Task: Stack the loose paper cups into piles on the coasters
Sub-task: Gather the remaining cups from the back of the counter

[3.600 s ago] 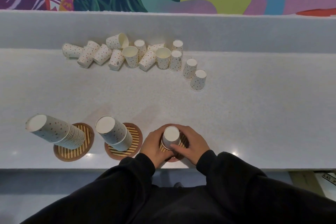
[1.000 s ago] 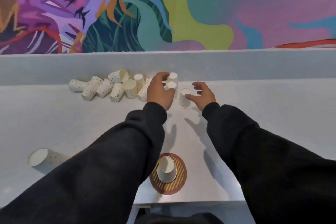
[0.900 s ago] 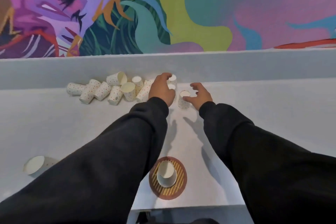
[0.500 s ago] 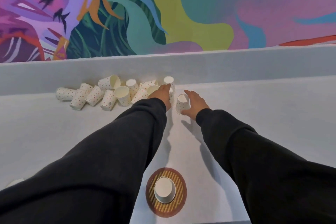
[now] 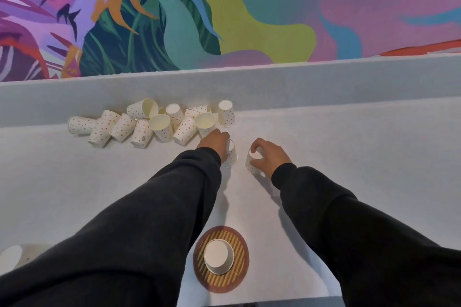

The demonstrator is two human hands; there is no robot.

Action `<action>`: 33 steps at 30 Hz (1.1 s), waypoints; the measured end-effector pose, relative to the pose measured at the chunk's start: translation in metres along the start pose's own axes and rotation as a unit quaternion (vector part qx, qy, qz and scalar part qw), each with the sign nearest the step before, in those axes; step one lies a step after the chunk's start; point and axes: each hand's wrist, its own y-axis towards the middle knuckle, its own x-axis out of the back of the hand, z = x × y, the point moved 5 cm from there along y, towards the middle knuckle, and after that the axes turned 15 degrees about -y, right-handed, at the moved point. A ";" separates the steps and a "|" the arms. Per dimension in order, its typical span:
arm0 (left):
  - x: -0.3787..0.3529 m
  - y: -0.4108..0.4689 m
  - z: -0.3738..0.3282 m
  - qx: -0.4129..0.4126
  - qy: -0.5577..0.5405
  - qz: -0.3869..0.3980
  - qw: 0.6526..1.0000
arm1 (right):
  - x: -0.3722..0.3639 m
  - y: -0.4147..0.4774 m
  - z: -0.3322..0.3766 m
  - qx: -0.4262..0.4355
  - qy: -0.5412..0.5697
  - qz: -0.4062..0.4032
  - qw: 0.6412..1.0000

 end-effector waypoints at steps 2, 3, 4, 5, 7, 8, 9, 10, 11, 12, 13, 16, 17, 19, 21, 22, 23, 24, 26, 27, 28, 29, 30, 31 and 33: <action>-0.004 -0.010 0.004 0.020 -0.019 -0.012 1.000 | -0.004 -0.016 -0.008 -0.017 0.027 -0.006 0.999; -0.005 -0.016 0.004 0.032 -0.028 -0.017 0.999 | -0.006 -0.024 -0.011 -0.026 0.041 -0.012 0.999; -0.007 -0.021 0.005 0.045 -0.037 -0.020 0.998 | -0.009 -0.031 -0.015 -0.034 0.056 -0.018 0.998; -0.010 -0.027 0.004 0.059 -0.052 -0.019 0.997 | -0.011 -0.039 -0.018 -0.039 0.070 -0.025 0.997; -0.012 -0.040 0.000 0.086 -0.123 -0.012 0.989 | -0.016 -0.053 -0.022 -0.044 0.089 -0.038 0.994; -0.011 -0.046 -0.005 0.095 -0.179 -0.016 0.979 | -0.018 -0.059 -0.023 -0.049 0.098 -0.042 0.993; -0.006 -0.052 -0.011 0.096 -0.236 -0.024 0.967 | -0.019 -0.065 -0.025 -0.056 0.109 -0.044 0.992; 0.000 -0.060 -0.018 0.090 -0.280 -0.039 0.955 | -0.021 -0.073 -0.025 -0.061 0.127 -0.047 0.989; 0.008 -0.067 -0.024 0.079 -0.313 -0.056 0.945 | -0.021 -0.079 -0.026 -0.065 0.156 -0.049 0.984; 0.016 -0.076 -0.030 0.067 -0.341 -0.076 0.934 | -0.020 -0.086 -0.026 -0.072 0.196 -0.051 0.976; 0.023 -0.089 -0.036 0.054 -0.370 -0.098 0.922 | -0.018 -0.092 -0.027 -0.082 0.239 -0.056 0.966; 0.037 -0.138 -0.051 -0.010 -0.421 -0.159 0.893 | -0.006 -0.109 -0.028 -0.096 0.334 -0.101 0.932; 0.037 -0.156 -0.054 -0.033 -0.427 -0.170 0.888 | -0.001 -0.115 -0.027 -0.091 0.351 -0.114 0.925; 0.032 -0.192 -0.055 -0.062 -0.430 -0.171 0.884 | 0.010 -0.128 -0.022 -0.073 0.359 -0.132 0.921; 0.026 -0.225 -0.047 -0.061 -0.422 -0.169 0.889 | 0.018 -0.145 -0.014 -0.048 0.356 -0.138 0.923; 0.024 -0.240 -0.040 -0.057 -0.415 -0.172 0.892 | 0.021 -0.154 -0.009 -0.036 0.358 -0.137 0.923; 0.021 -0.254 -0.033 -0.056 -0.405 -0.176 0.895 | 0.022 -0.162 -0.005 -0.027 0.359 -0.133 0.923; 0.018 -0.266 -0.026 -0.052 -0.395 -0.177 0.900 | 0.024 -0.170 -0.002 -0.019 0.357 -0.129 0.925; 0.009 -0.284 -0.011 -0.041 -0.375 -0.169 0.910 | 0.025 -0.182 0.005 0.000 0.351 -0.125 0.928; 0.003 -0.289 -0.004 -0.036 -0.365 -0.164 0.916 | 0.025 -0.187 0.008 0.009 0.350 -0.124 0.928; -0.003 -0.293 0.001 -0.033 -0.356 -0.162 0.920 | 0.024 -0.191 0.012 0.016 0.350 -0.123 0.928; -0.009 -0.295 0.007 -0.030 -0.349 -0.161 0.923 | 0.024 -0.195 0.015 0.022 0.352 -0.126 0.927; -0.016 -0.296 0.010 -0.028 -0.345 -0.160 0.924 | 0.025 -0.198 0.019 0.028 0.354 -0.130 0.926; -0.021 -0.296 0.013 -0.026 -0.343 -0.159 0.925 | 0.026 -0.200 0.023 0.037 0.355 -0.135 0.924; -0.032 -0.294 0.017 -0.025 -0.340 -0.154 0.927 | 0.027 -0.203 0.032 0.058 0.346 -0.139 0.926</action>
